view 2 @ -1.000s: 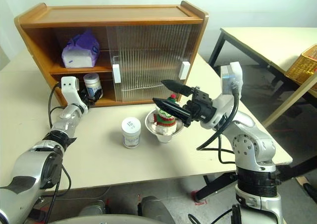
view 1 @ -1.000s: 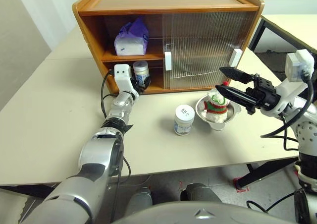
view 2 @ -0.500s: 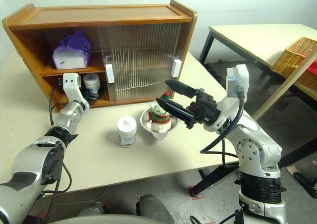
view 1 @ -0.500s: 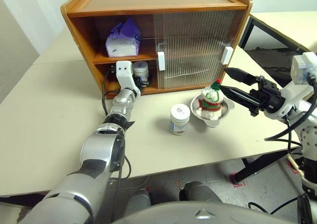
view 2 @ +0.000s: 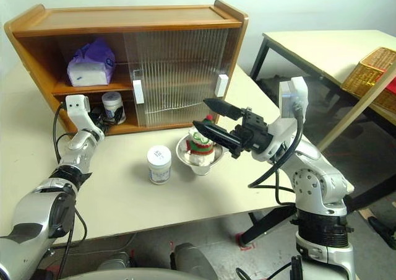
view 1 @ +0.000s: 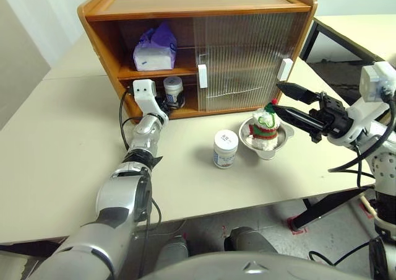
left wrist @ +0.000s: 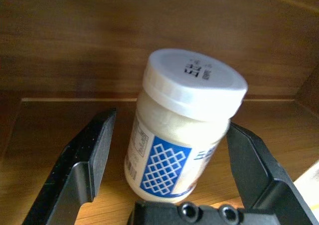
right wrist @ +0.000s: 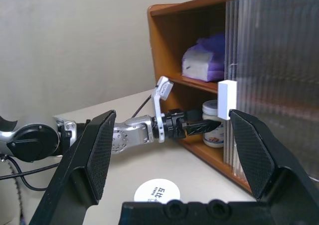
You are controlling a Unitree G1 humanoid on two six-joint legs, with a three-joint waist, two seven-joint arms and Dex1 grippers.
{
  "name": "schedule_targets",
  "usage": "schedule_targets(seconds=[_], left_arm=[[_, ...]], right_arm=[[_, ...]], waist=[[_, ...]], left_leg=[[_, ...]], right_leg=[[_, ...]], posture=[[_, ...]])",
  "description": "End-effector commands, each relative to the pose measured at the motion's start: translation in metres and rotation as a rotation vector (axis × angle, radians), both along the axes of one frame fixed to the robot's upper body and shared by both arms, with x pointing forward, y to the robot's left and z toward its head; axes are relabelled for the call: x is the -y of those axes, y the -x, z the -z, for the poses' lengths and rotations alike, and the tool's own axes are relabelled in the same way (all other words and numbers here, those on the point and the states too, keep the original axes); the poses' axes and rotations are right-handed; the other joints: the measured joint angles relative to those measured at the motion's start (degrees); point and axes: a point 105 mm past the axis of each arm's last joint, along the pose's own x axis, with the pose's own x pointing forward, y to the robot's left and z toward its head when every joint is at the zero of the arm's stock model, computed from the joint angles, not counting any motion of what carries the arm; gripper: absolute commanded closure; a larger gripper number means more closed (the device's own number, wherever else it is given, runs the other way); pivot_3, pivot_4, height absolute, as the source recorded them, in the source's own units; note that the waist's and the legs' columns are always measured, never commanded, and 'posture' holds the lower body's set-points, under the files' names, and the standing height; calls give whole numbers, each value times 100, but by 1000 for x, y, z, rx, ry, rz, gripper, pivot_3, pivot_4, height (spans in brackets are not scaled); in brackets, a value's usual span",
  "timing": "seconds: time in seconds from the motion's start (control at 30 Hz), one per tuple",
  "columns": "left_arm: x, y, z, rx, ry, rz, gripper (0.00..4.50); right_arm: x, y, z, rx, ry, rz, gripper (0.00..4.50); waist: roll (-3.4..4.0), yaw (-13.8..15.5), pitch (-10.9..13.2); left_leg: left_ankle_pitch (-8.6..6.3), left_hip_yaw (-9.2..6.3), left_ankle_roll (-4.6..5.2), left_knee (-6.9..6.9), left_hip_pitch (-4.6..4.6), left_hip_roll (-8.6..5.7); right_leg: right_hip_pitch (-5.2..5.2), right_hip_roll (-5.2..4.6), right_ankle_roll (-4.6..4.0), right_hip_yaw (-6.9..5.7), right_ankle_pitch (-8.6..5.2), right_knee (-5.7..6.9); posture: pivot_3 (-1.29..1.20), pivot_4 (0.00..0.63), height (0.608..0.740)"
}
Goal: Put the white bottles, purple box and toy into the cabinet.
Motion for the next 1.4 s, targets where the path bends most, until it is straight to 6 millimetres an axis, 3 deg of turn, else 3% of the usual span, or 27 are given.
schedule_targets(seconds=[0.03,0.23,0.47,0.63,0.9,1.13,1.4], left_arm=[[-2,7,0,8,21,36,18],[-8,20,0,22,41,49,18],[-27,32,4,16,41,-50,18],[-24,26,4,7,31,-86,1601],[-7,15,6,-15,20,-89,4487],[2,8,20,-62,-12,-156,4487],[-8,-2,16,-75,-35,-230,4487]], right_arm=[[-3,0,-1,-1,9,-24,0],[-6,1,0,-11,7,-43,0],[-7,-1,0,-13,6,-53,0],[-7,-2,-2,-7,9,-53,0],[-6,-2,-3,-2,13,-47,0],[-4,0,-4,-1,19,-39,0],[-4,1,-5,-1,24,-33,0]], waist=[[1,40,-1],[3,177,-2],[4,301,-2],[4,351,-3],[4,387,-3],[4,370,-2],[4,326,-2]], left_leg=[[0,0,0,0,0,0],[0,1,0,-2,1,-2],[0,1,-1,-2,5,-2],[2,-1,-2,-2,9,-2],[2,-1,-2,0,9,-2],[3,-2,-1,2,11,-2],[4,-3,1,3,11,-3]], right_leg=[[0,0,0,0,0,0],[0,0,-4,0,1,0],[1,0,-13,0,6,0],[3,0,-23,3,12,0],[2,0,-27,9,15,0],[3,0,-21,12,17,0],[4,1,-12,12,18,0]], posture=[[-149,0,740],[-130,3,740],[-127,4,740],[-120,0,740],[-133,0,740],[-148,0,740],[-154,0,740]])
